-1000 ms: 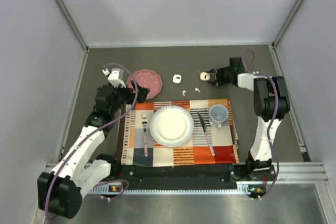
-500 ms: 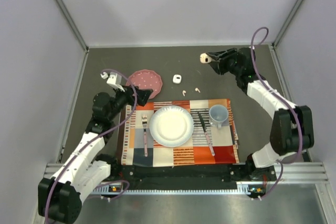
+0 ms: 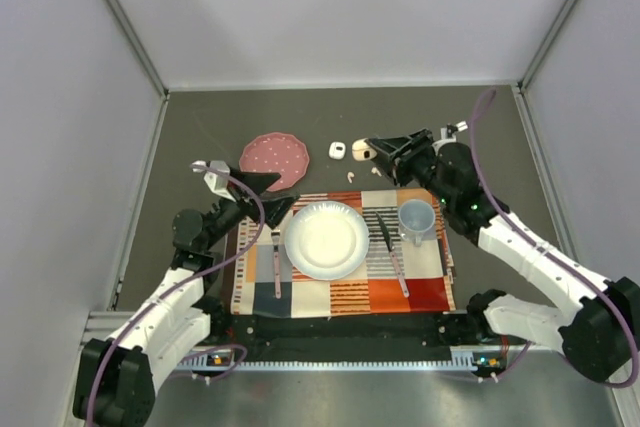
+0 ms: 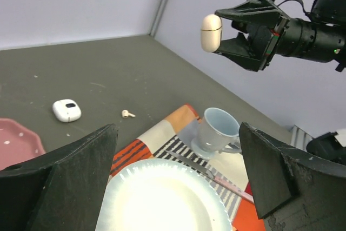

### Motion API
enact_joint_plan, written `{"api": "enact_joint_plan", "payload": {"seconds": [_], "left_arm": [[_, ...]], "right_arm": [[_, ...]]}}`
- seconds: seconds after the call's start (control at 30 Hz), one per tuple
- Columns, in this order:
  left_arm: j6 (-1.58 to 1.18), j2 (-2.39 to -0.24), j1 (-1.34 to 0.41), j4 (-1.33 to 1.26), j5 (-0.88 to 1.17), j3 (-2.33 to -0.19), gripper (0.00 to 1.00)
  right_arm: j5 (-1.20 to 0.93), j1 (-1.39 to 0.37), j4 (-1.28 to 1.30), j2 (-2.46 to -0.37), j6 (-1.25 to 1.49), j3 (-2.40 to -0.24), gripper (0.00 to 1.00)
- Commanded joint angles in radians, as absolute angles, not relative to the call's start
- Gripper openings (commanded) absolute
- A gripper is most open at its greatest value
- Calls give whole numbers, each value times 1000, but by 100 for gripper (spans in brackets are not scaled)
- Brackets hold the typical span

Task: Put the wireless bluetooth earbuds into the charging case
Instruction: Pass from the right arm to the left

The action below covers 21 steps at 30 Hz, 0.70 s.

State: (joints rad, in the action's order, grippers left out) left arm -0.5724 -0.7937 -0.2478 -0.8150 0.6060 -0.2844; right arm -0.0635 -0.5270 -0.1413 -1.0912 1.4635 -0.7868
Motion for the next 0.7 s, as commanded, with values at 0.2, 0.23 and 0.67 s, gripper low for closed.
{"api": "enact_joint_plan", "payload": {"seconds": [0.2,0.23,0.67], "left_arm": [[-577,-755,-321,-1275,660,-183,99],[-562,-755,-333,-1279,657,-173,99],[-402,-814,-505,-1215,535,-218,98]], "right_arm": [[58,-715,-273,-1100,1534,-766,0],[63,-741,-296,-1107,1539,-758,0],[52,-867,-451,-1216,1551,-773,0]]}}
